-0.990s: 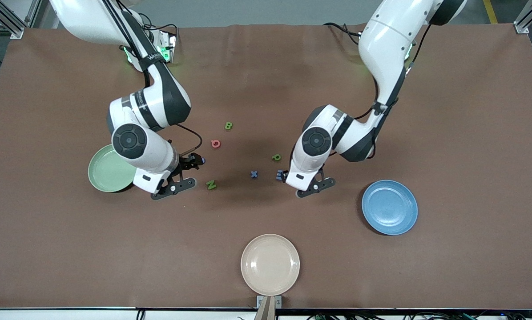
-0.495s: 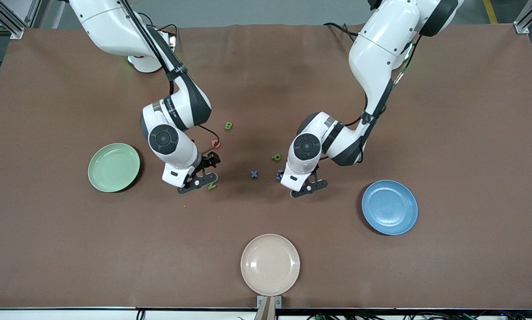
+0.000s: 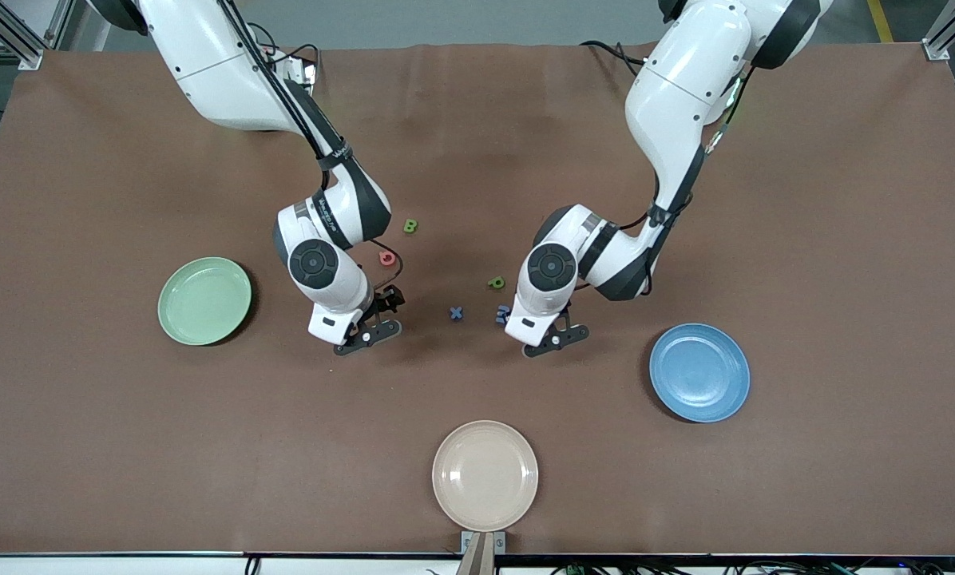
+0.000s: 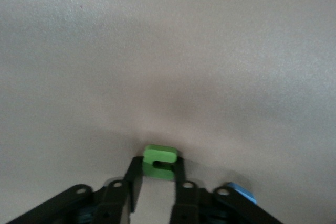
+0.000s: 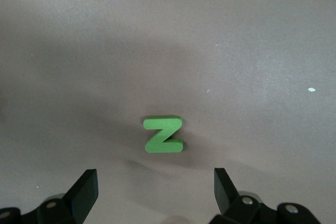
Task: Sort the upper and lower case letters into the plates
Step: 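Drop the green c on the blue plate while the right gripper grasps the Z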
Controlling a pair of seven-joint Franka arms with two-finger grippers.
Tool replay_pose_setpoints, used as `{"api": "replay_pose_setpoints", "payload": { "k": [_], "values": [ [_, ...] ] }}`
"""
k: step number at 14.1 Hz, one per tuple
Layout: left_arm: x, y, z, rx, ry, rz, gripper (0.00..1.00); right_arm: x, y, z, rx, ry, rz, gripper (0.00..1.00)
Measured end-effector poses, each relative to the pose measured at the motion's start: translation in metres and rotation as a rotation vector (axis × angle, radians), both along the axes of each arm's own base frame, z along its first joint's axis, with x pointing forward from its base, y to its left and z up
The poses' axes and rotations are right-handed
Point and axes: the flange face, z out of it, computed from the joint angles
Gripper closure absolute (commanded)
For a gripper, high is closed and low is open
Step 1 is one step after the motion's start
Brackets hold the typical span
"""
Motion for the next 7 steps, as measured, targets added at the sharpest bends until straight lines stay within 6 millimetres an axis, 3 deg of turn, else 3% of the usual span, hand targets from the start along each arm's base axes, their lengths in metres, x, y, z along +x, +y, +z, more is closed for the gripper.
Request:
{"api": "replay_pose_setpoints", "payload": {
  "k": [1, 4, 7],
  "values": [
    [0.002, 0.002, 0.0, 0.002, -0.002, 0.003, 0.99, 0.002, -0.001, 0.001, 0.0, -0.003, -0.003, 0.12],
    [0.015, 0.014, 0.006, 0.002, -0.02, 0.026, 0.97, 0.004, 0.0, -0.002, 0.002, -0.006, -0.004, 0.17],
    [0.052, 0.05, 0.047, -0.026, -0.073, 0.098, 0.97, 0.006, 0.003, -0.01, 0.006, -0.016, -0.003, 0.22]
  ]
}}
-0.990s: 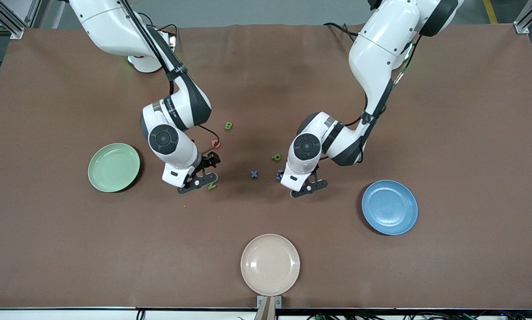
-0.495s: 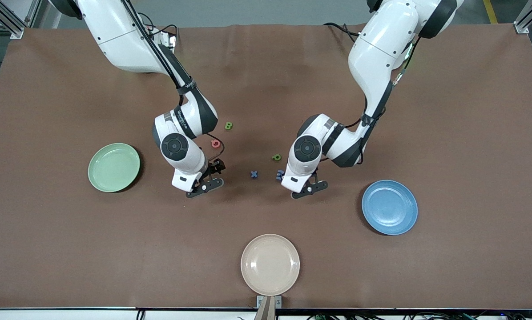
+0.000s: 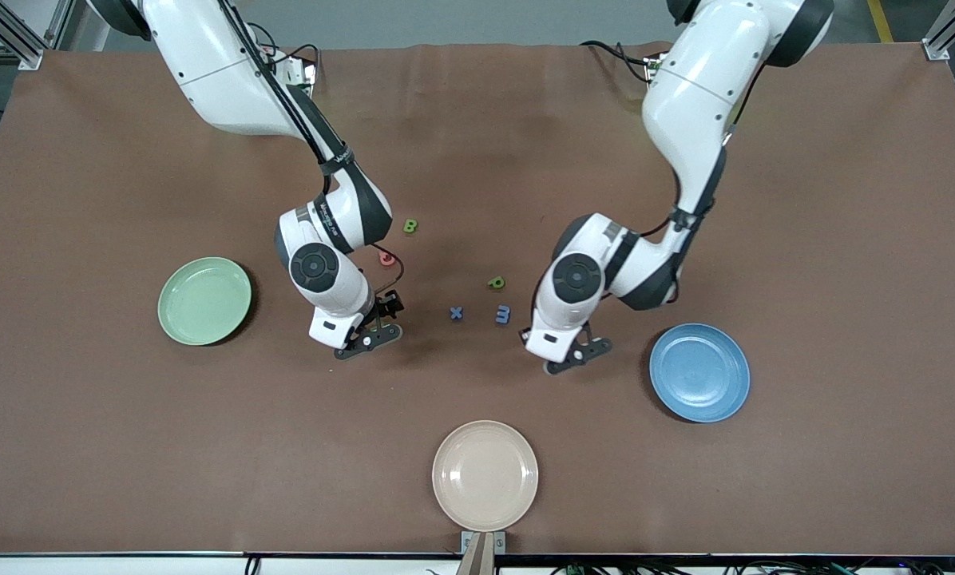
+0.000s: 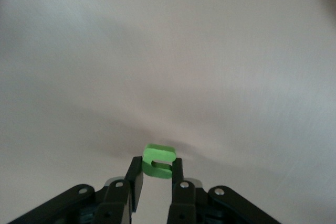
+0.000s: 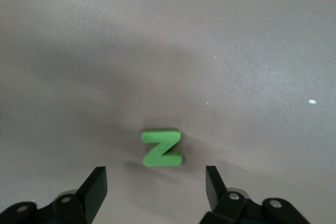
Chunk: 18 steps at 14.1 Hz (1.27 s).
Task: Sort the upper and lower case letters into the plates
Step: 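Drop the green c on the blue plate while the right gripper grasps the Z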
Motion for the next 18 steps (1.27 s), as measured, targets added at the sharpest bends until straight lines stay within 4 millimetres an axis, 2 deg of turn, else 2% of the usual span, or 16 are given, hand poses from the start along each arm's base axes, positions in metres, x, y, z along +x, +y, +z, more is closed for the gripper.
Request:
{"api": "replay_pose_setpoints", "payload": {
  "k": [3, 6, 9, 11, 13, 16, 18],
  "values": [
    [0.029, 0.052, 0.05, -0.002, -0.016, 0.08, 0.98, 0.002, 0.001, -0.009, -0.001, 0.0, -0.001, 0.28],
    [0.045, 0.098, 0.08, 0.003, -0.017, 0.144, 0.98, 0.004, 0.002, -0.014, 0.001, -0.004, -0.001, 0.36],
    [0.047, 0.123, 0.103, 0.009, -0.014, 0.174, 0.98, 0.008, 0.004, -0.016, 0.002, -0.008, -0.001, 0.58],
    [0.044, 0.143, 0.097, 0.026, 0.015, 0.192, 0.98, 0.01, 0.004, -0.013, 0.004, -0.014, -0.002, 0.7],
    [0.042, 0.17, 0.078, 0.053, 0.048, 0.202, 0.98, 0.011, 0.004, -0.012, 0.005, -0.016, -0.002, 0.77],
    [0.041, 0.219, 0.055, 0.128, 0.074, 0.209, 0.98, 0.011, 0.004, -0.012, 0.005, -0.016, -0.002, 0.8],
    [0.043, 0.25, 0.042, 0.141, 0.097, 0.243, 0.92, 0.013, 0.002, -0.01, 0.003, -0.014, -0.004, 0.8]
  ]
}}
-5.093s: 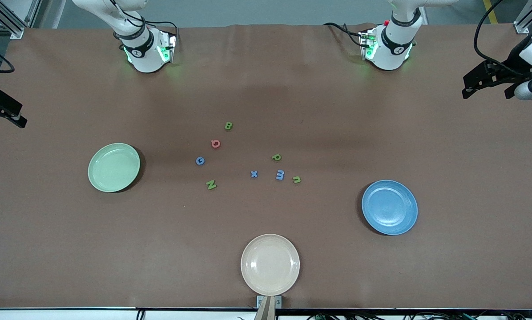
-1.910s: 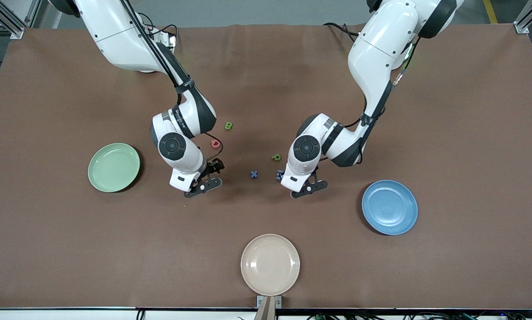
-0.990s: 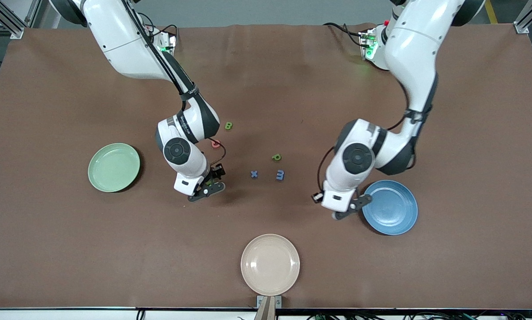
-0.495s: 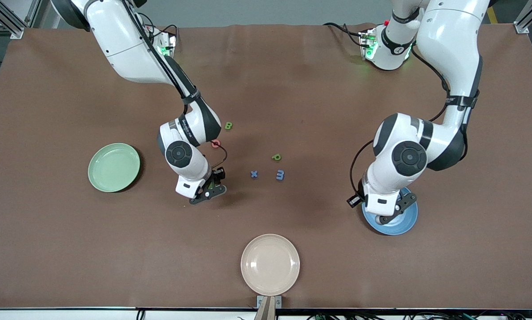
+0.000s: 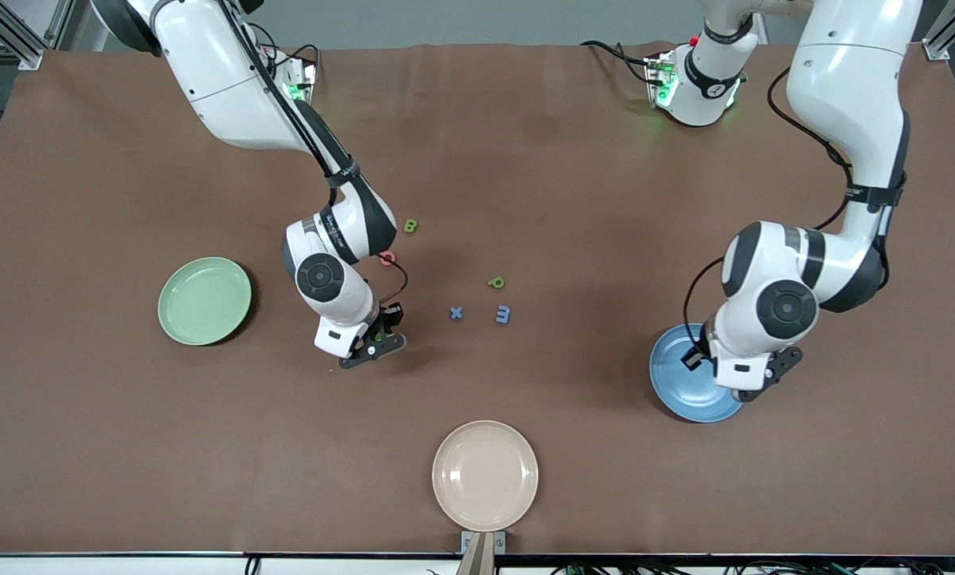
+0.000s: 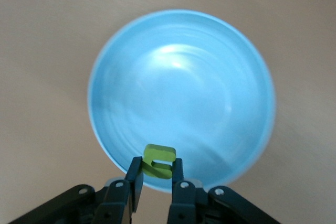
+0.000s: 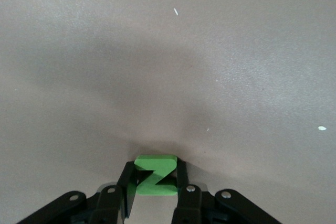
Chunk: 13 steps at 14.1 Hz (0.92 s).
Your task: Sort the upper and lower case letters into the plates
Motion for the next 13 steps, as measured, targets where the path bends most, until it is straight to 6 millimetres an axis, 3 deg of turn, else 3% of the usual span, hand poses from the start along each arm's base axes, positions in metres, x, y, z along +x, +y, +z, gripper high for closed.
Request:
{"api": "replay_pose_setpoints", "payload": {
  "k": [2, 4, 5, 6, 7, 8, 9, 13],
  "values": [
    [0.002, 0.017, -0.01, 0.0, 0.013, 0.025, 0.87, 0.004, -0.008, 0.018, -0.023, 0.044, -0.006, 0.8],
    [0.001, 0.017, -0.018, 0.001, 0.026, 0.025, 0.84, 0.011, -0.035, 0.058, -0.044, 0.104, -0.015, 0.8],
    [0.0, 0.016, -0.024, 0.001, 0.034, 0.024, 0.75, 0.015, -0.056, 0.08, -0.043, 0.119, -0.013, 0.8],
    [-0.001, 0.018, -0.029, 0.002, 0.043, 0.027, 0.54, 0.016, -0.082, 0.097, -0.038, 0.126, -0.01, 0.8],
    [-0.001, 0.022, -0.034, 0.003, 0.05, 0.033, 0.49, 0.014, -0.111, 0.107, -0.034, 0.133, -0.009, 0.8],
    [-0.001, 0.028, -0.036, 0.004, 0.054, 0.042, 0.34, 0.009, -0.142, 0.11, -0.03, 0.142, -0.01, 0.79],
    [0.0, 0.032, -0.038, 0.004, 0.056, 0.049, 0.0, 0.002, -0.171, 0.11, -0.027, 0.15, -0.009, 0.79],
    [0.001, 0.025, -0.035, -0.002, 0.05, 0.044, 0.0, -0.024, -0.272, 0.094, -0.033, 0.173, -0.003, 0.79]
  ]
}}
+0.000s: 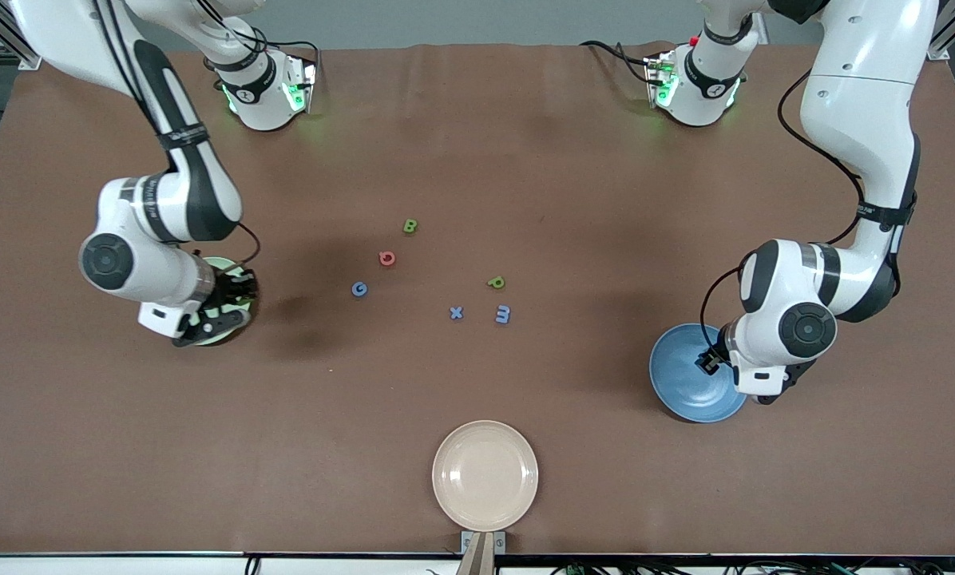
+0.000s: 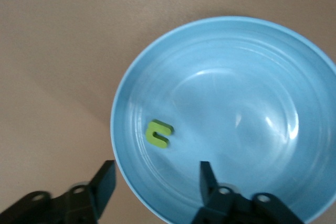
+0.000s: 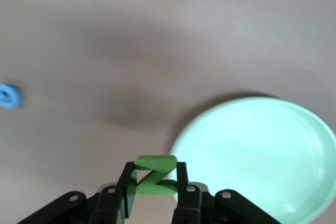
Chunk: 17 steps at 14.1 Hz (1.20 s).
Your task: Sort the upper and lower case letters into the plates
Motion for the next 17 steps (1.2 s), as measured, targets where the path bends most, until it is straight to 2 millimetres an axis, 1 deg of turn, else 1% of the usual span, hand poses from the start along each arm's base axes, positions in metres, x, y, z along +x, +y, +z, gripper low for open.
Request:
{"api": "replay_pose_setpoints", "payload": {
  "k": [1, 2, 3, 4, 6, 8, 9, 11, 12, 13, 14, 15, 16, 17],
  "values": [
    [0.0, -0.006, 0.002, -0.004, -0.004, -0.005, 0.0, -0.002, -0.021, -0.003, -0.001, -0.002, 0.002, 0.79],
    [0.0, -0.016, 0.006, -0.013, -0.011, -0.003, 0.0, -0.004, -0.042, -0.007, 0.0, -0.008, 0.003, 0.79],
    [-0.001, -0.032, 0.01, -0.025, -0.02, 0.013, 0.0, -0.008, -0.06, -0.013, 0.004, -0.014, 0.0, 0.78],
    [-0.001, -0.052, 0.016, -0.04, -0.033, 0.028, 0.0, -0.013, -0.077, -0.019, 0.008, -0.022, -0.004, 0.78],
    [-0.007, -0.101, 0.029, -0.069, -0.055, 0.016, 0.0, -0.026, -0.1, -0.034, 0.011, -0.04, -0.015, 0.77],
    [-0.018, -0.156, 0.033, -0.082, -0.066, -0.047, 0.0, -0.038, -0.107, -0.049, 0.011, -0.041, -0.024, 0.76],
    [-0.027, -0.188, 0.03, -0.089, -0.068, -0.092, 0.01, -0.043, -0.107, -0.055, 0.012, -0.036, -0.024, 0.76],
    [-0.048, -0.256, 0.016, -0.109, -0.089, -0.152, 0.02, -0.05, -0.105, -0.068, 0.012, -0.033, -0.022, 0.73],
    [-0.056, -0.282, 0.007, -0.117, -0.1, -0.144, 0.01, -0.054, -0.105, -0.076, 0.011, -0.034, -0.022, 0.69],
    [-0.063, -0.305, -0.003, -0.128, -0.117, -0.109, 0.01, -0.058, -0.104, -0.082, 0.012, -0.028, -0.023, 0.69],
    [-0.07, -0.324, -0.011, -0.135, -0.128, -0.055, 0.01, -0.06, -0.104, -0.086, 0.012, -0.023, -0.023, 0.67],
    [-0.076, -0.336, -0.017, -0.135, -0.132, 0.013, 0.0, -0.062, -0.104, -0.09, 0.012, -0.019, -0.023, 0.67],
    [-0.082, -0.345, -0.021, -0.132, -0.134, 0.084, 0.0, -0.063, -0.104, -0.092, 0.013, -0.014, -0.023, 0.66],
    [-0.086, -0.353, -0.024, -0.132, -0.139, 0.152, 0.0, -0.064, -0.104, -0.094, 0.013, -0.011, -0.024, 0.61]
  ]
}}
